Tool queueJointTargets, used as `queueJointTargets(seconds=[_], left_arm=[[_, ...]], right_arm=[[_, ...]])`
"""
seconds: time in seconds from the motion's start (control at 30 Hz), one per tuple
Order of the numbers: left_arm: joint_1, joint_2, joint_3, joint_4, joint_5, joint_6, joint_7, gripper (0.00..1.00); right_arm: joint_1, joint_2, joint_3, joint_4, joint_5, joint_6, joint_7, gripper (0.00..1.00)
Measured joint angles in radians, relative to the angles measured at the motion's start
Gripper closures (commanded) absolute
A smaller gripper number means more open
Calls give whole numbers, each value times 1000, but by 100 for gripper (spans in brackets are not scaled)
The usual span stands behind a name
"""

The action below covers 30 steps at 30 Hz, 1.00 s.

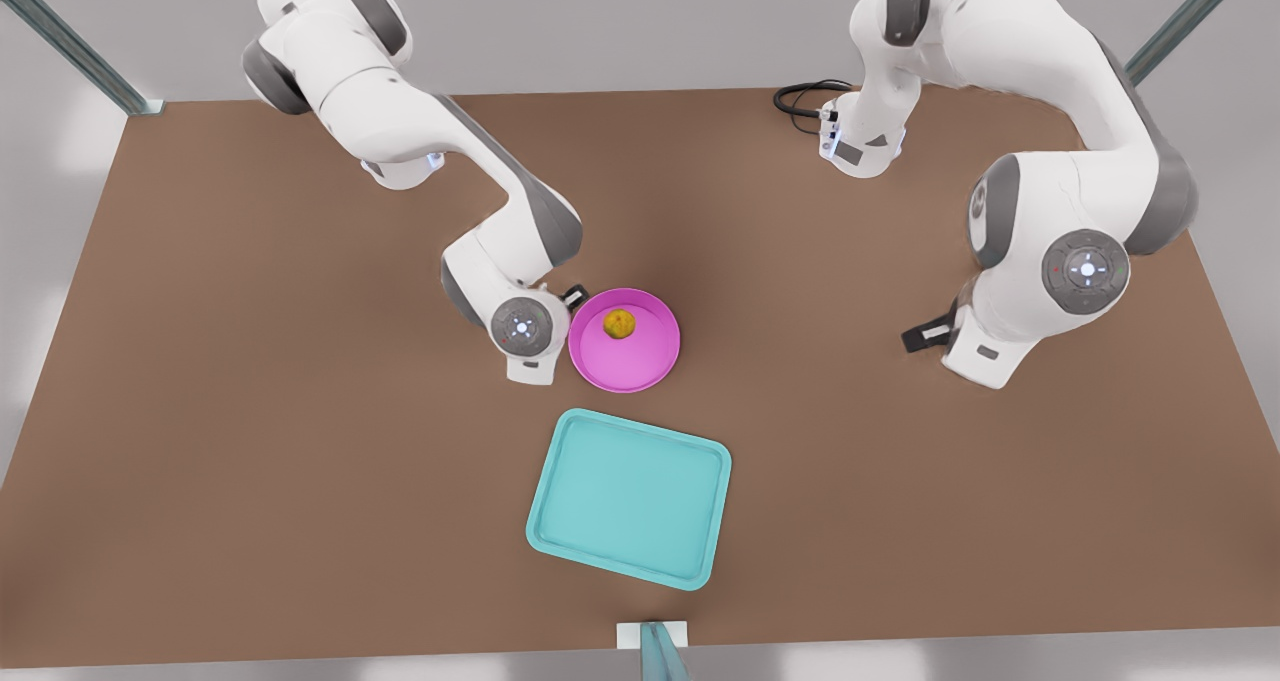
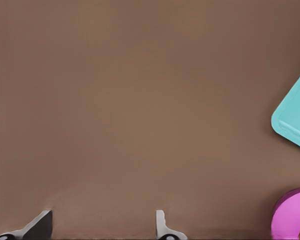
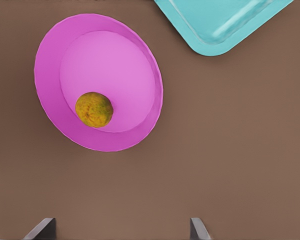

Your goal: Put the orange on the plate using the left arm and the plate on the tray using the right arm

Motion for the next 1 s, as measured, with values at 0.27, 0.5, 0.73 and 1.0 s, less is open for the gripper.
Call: queueJointTargets(seconds=[0.27,0.5,0.73,1.0], left_arm=[[444,-166,-508,-208,92,66,118,0],[436,-122,-486,-161,83,84,185,0],[439,-124,-456,-159,81,79,232,0],[441,-132,-421,-160,84,39,267,0]], right_arm=[[-47,19,6,-363,226,509,51,0],[-69,43,23,-447,276,718,81,0],[-69,53,23,-454,284,776,101,0],[-60,55,23,-471,285,786,116,0]])
